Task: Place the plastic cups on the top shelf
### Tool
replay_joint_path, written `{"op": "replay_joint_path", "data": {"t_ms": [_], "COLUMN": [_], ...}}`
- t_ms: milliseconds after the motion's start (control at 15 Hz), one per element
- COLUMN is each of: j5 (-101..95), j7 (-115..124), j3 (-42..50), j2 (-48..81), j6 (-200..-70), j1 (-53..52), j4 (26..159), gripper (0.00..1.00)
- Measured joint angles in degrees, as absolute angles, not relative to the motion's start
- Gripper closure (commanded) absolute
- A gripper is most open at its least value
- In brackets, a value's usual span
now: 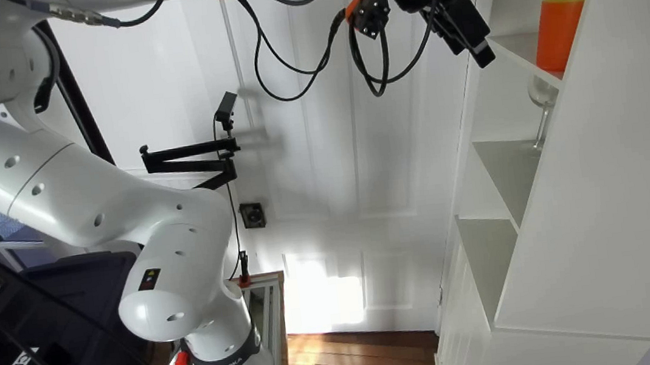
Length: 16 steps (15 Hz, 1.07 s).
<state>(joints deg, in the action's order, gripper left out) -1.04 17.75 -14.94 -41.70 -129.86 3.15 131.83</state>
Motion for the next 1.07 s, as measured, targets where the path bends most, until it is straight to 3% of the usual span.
{"op": "replay_joint_path", "data": {"t_ms": [1067], "j5": [-6.7], "j7": [24.1], "j3": [-15.9], "j2": [-39.2], "j6": [-136.2], "j1": [6.8], "j4": [130.9], "gripper": [0.0]}}
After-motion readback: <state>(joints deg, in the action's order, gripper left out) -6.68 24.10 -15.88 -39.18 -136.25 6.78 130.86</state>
